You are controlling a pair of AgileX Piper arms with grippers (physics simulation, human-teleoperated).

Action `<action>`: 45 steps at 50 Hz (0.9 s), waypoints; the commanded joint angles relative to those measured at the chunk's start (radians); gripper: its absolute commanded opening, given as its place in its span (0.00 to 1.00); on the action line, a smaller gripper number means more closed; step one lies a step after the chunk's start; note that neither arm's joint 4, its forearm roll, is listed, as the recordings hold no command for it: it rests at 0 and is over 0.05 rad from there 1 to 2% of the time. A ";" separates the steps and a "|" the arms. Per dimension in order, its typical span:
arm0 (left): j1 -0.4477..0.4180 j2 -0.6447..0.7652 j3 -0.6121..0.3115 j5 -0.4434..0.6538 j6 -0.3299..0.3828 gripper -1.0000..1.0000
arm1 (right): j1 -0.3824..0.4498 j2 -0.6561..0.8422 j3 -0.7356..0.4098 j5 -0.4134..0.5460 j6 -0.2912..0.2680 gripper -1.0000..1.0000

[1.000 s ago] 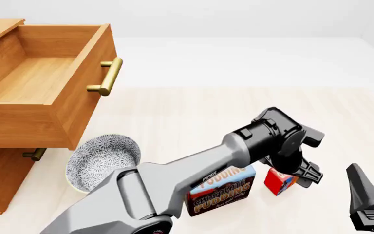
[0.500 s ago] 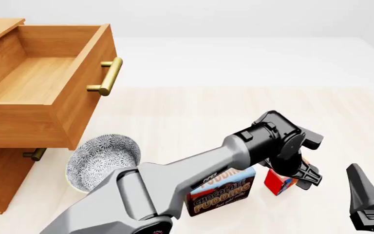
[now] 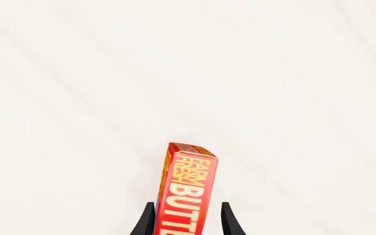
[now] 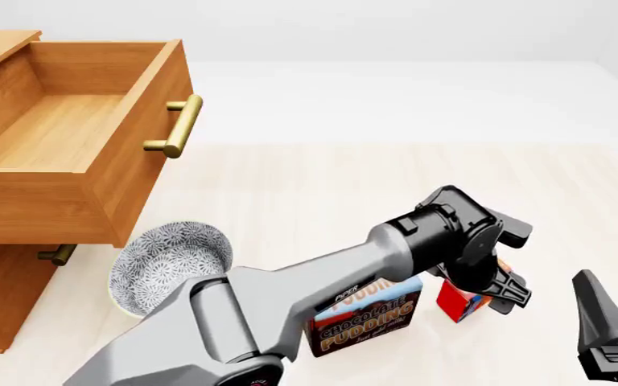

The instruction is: Put the butter at the back in the top drawer of the cabinet and close it.

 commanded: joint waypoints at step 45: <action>-0.006 0.004 0.002 -0.021 0.012 0.00 | 0.000 0.000 0.000 0.000 0.000 1.00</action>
